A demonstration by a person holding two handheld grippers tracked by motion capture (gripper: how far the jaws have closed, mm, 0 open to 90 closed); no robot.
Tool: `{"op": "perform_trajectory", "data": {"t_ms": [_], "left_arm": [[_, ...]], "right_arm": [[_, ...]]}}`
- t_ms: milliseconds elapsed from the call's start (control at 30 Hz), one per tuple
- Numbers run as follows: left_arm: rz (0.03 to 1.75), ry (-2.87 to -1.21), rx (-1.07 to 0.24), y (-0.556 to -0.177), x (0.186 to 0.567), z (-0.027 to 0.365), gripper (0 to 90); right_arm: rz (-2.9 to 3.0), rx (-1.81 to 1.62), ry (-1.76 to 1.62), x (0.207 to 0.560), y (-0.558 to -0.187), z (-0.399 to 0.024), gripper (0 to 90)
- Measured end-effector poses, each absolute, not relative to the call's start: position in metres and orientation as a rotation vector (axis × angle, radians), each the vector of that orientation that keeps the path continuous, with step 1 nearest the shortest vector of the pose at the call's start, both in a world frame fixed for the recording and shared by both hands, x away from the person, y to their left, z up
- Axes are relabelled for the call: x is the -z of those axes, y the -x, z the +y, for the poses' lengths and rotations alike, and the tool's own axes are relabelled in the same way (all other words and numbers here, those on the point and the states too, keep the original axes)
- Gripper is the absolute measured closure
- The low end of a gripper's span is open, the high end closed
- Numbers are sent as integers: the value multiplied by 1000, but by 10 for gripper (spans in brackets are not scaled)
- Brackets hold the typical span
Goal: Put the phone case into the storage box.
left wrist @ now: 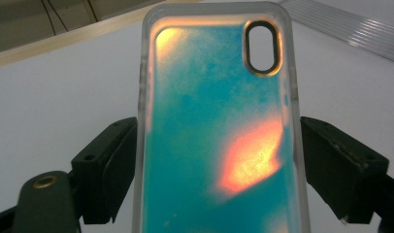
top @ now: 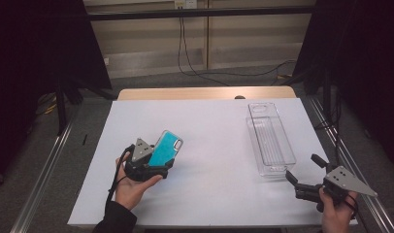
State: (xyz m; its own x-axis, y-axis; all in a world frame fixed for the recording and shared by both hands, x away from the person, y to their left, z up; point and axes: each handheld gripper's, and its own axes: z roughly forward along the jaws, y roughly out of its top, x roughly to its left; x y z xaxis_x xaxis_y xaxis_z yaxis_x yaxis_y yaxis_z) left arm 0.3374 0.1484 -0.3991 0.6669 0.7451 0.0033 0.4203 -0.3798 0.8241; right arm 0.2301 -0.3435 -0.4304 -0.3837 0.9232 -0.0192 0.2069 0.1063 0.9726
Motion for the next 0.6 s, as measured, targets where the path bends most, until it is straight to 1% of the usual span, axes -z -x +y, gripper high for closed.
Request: {"op": "perform_trajectory", "data": {"t_ms": [233, 600], "left_arm": [[877, -2024, -487, -338, 400, 136, 173], [819, -2034, -476, -334, 398, 110, 173]], "right_arm": [[1710, -1310, -1151, 429, -233, -340, 0], [1709, -1336, -1190, 422, -237, -320, 18]]}}
